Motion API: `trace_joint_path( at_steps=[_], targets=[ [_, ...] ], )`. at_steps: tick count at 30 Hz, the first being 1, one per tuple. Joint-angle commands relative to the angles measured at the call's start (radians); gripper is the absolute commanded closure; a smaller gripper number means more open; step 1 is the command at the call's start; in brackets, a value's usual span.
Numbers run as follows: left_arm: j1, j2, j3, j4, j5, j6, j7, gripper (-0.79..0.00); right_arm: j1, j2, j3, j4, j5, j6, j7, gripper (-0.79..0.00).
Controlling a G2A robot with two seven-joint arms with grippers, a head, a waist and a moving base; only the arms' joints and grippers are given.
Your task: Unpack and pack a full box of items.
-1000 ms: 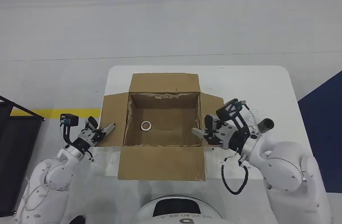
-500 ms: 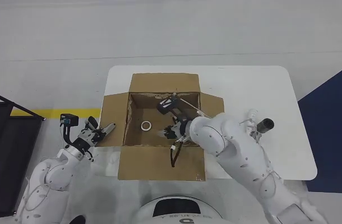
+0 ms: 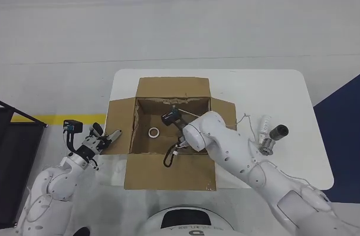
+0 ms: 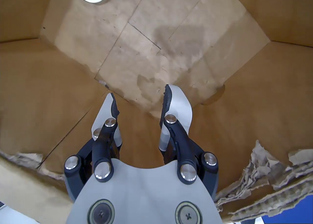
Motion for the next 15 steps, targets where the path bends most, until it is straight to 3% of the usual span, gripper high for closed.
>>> trace_joint_path(
  at_steps=[1, 15],
  targets=[
    [0.0, 0.0, 0.0, 0.0, 0.0, 0.0, 0.0, -0.785, 0.012, -0.008, -0.018, 0.04, -0.008, 0.002, 0.01, -0.342],
    [0.0, 0.0, 0.0, 0.0, 0.0, 0.0, 0.0, -0.785, 0.037, -0.045, -0.035, 0.168, 0.099, -0.044, 0.031, -0.336]
  ],
)
